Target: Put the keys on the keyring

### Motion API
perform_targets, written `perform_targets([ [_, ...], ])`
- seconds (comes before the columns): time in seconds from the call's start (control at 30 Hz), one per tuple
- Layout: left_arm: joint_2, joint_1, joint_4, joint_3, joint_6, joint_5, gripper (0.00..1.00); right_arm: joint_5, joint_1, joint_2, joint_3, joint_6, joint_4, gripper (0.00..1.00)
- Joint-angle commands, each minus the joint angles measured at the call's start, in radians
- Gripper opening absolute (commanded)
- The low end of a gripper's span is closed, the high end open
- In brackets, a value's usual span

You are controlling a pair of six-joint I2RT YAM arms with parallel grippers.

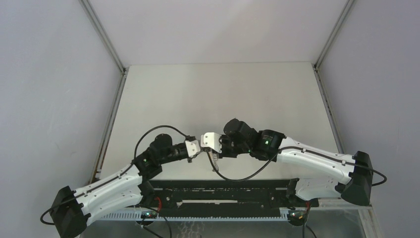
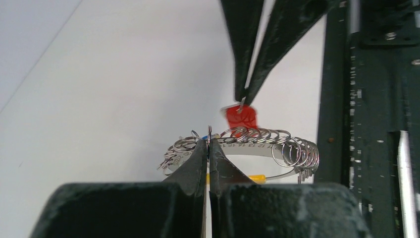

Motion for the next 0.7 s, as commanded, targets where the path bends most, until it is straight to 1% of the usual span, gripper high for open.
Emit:
perform_targets([
  [0.0, -0.027, -0.007, 0.035, 0.013, -0.037, -0.195, 0.00, 0.017, -0.029, 0.006, 0.025, 0.126, -0.065, 0.00],
  [0.1, -0.056, -0.004, 0.048, -0.019, -0.077, -0.343, 0.00, 0.045, -0.057, 0.014, 0.027, 0.198, -0.134, 0.00],
  [0.2, -0.103, 0.002, 0.086, -0.055, -0.131, -0.521, 0.00, 0.079, -0.093, 0.049, 0.038, 0.254, -0.203, 0.00],
  [0.4, -0.212, 0.019, 0.113, -0.119, -0.199, -0.791, 0.00, 0.114, -0.192, 0.232, 0.132, 0.289, -0.350, 0.00],
  [0.5, -0.278, 0.028, 0.129, -0.154, -0.218, -0.851, 0.00, 0.146, -0.223, 0.329, 0.175, 0.289, -0.441, 0.00],
  [0.57, -0.317, 0.030, 0.142, -0.171, -0.221, -0.870, 0.00, 0.154, -0.235, 0.398, 0.209, 0.292, -0.512, 0.00],
  [0.67, -0.351, 0.032, 0.144, -0.180, -0.216, -0.881, 0.00, 0.152, -0.241, 0.468, 0.234, 0.286, -0.569, 0.00],
])
